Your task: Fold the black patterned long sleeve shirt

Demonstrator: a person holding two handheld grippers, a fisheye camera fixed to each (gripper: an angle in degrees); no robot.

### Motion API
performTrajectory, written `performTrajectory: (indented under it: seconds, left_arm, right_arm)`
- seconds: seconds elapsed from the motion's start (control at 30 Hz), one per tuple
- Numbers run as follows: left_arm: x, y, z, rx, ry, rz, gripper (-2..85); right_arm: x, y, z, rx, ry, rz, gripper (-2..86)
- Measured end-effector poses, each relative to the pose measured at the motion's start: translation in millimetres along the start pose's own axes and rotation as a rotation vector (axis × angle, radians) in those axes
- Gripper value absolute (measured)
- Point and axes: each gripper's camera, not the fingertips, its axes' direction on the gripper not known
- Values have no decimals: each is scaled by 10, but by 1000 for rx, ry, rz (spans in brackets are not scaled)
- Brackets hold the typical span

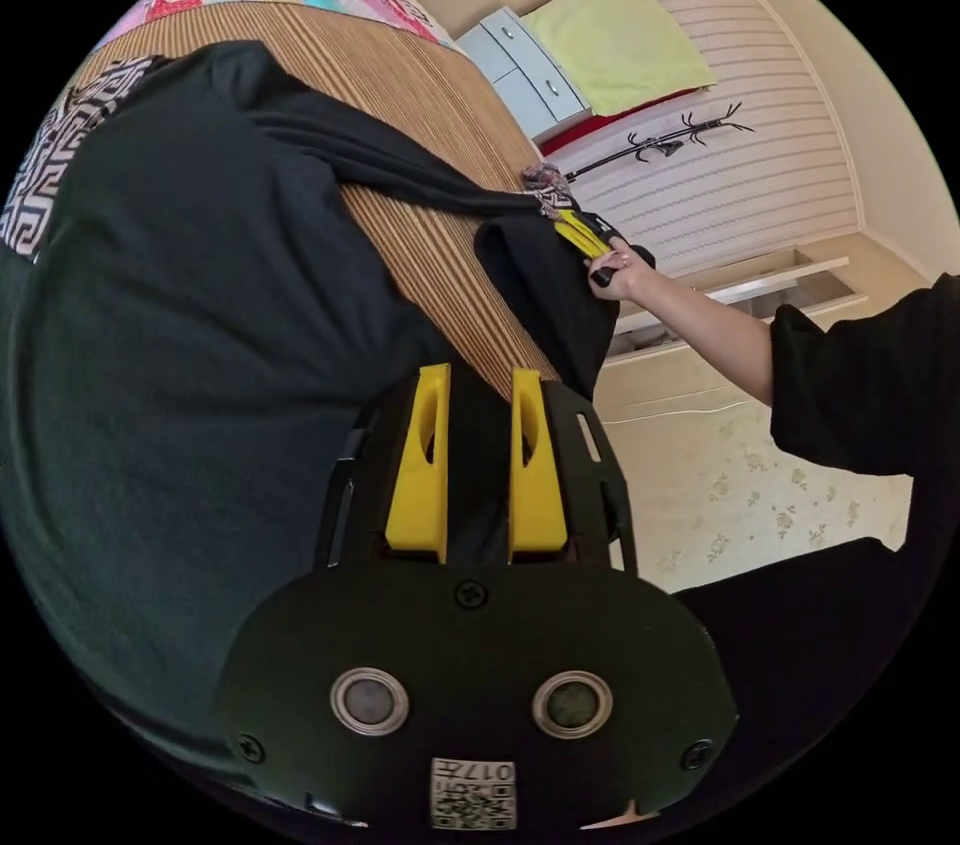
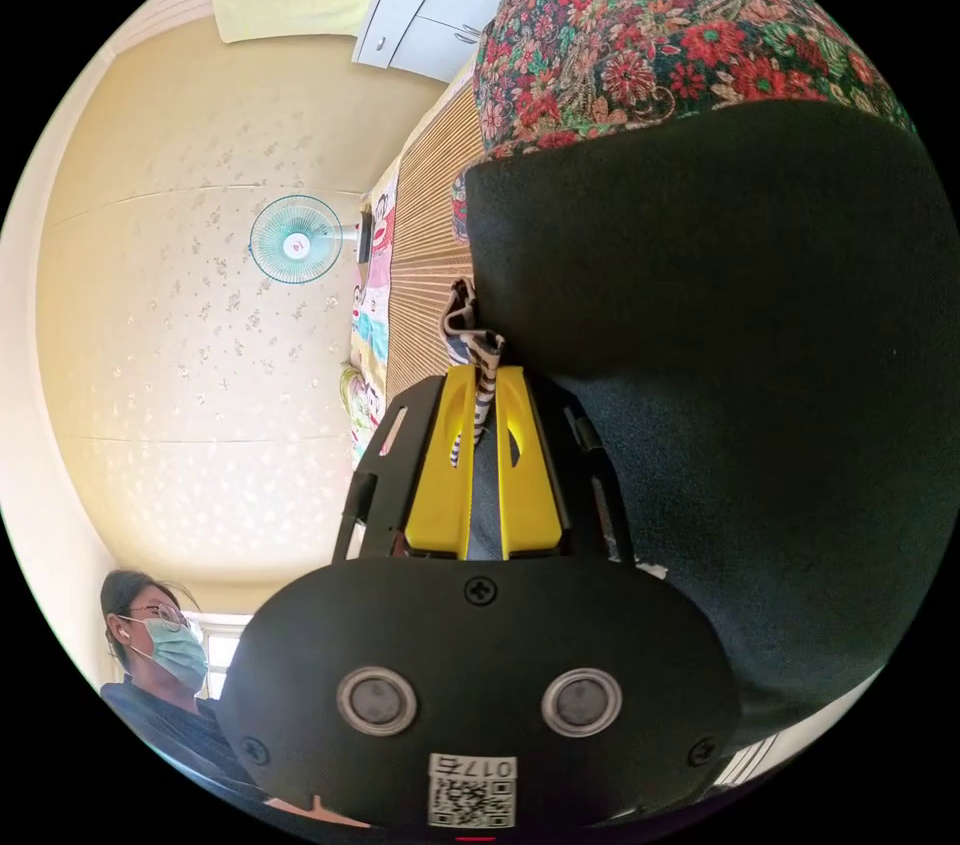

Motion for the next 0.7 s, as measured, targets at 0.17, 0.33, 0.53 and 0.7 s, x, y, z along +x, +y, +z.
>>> performTrajectory:
  seconds: [0.17,0.33,0.53,0.7]
  left_arm:
    - [340,116,706,-169,-20,92,91]
    - [631,183,478,-93,61,49,99]
    - [816,774,-486,74,-104,-107,101]
    - [968,1678,-1356,182,-517,-395,101]
  right_arm:
    - [-36,-55,93,-4,9,-28,26]
    - [-69,-173,180,-44,17,-34,26]
    - [-89,-279,281,-81,30,-64,25]
    - [-31,-323,361,-88,-1,-56,27]
